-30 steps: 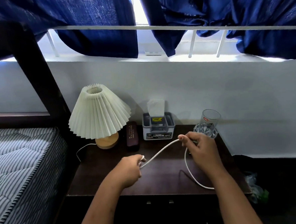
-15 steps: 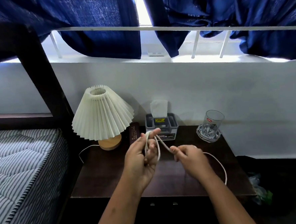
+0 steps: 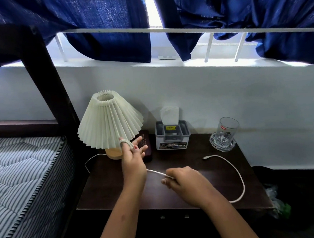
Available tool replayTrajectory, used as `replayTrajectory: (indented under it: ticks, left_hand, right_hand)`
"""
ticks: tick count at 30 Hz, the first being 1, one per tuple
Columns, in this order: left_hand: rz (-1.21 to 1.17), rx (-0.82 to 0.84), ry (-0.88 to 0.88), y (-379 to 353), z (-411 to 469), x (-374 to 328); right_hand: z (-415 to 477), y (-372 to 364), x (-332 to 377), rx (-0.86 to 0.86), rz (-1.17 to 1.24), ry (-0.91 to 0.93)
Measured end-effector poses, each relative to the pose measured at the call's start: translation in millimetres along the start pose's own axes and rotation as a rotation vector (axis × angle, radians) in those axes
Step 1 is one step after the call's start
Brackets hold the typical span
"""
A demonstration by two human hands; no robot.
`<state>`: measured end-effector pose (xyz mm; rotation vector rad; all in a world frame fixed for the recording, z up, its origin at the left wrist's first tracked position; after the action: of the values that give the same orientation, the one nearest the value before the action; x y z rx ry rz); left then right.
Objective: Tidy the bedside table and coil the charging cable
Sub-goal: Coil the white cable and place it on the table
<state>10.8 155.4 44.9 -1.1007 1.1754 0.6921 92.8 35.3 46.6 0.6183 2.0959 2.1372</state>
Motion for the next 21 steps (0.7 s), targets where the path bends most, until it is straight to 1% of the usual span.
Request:
replayTrajectory:
  ticks: [2, 3, 4, 5, 6, 8, 9, 12, 14, 17, 21]
  left_hand:
    - [0.242, 0.079, -0.085, -9.9, -5.7, 0.9]
    - [0.388, 0.146, -0.112, -16.5, -11.4, 2.4]
    - [0.503, 0.22, -0.113, -23.2, -18.0, 4.2]
    - [0.566, 0.29, -0.092, -28.7, -22.6, 8.3]
    - [0.523, 0.35, -0.005, -33.6, -26.9, 12.7]
    - [0.31, 0.462, 0.238, -42.7, -37.1, 17.1]
    - [0.247, 0.509, 0.321, -46.6, -41.2, 16.8]
    - [0.132, 0.598, 0.416, -52.9, -46.6, 13.6]
    - [0.067, 0.64, 0.458, -55.8, -48.1, 11.8]
    - [-0.035, 0.717, 0.541, -56.8, -49.5, 12.6]
    - [-0.234, 0.75, 0.613, -58.5, -50.4, 12.3]
  right_hand:
    - [-2.0, 12.3, -1.4, -0.134, 0.014, 0.033]
    - [-3.3, 18.4, -2.8, -0.197, -0.007, 0.045]
    - [-4.6, 24.1, -4.8, -0.251, -0.022, 0.054]
    - [-5.8, 29.4, -8.1, -0.294, -0.021, 0.056]
    - [-7.5, 34.6, -12.3, -0.326, -0.007, 0.046]
    - [-11.4, 42.8, -25.8, -0.376, 0.007, -0.022]
    - [-13.4, 46.1, -33.9, -0.406, 0.0, -0.072]
    - [-17.8, 52.9, -53.8, -0.494, -0.004, -0.204]
    - [-18.5, 53.3, -62.7, -0.514, 0.011, -0.27]
    - [-18.2, 49.7, -71.9, -0.507, -0.006, -0.324]
    - [-14.2, 40.2, -72.4, -0.443, -0.031, -0.362]
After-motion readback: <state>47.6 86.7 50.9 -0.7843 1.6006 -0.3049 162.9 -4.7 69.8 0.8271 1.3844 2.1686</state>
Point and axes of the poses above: each hand's wrist, its own z-axis towards the middle knuckle, its own y-axis out of the back of the hand, x = y × z, the point moved 5 cm from there along z, towards the middle knuckle, and after that the axes turned 12 degrees about -z, right-handed, at the moved point
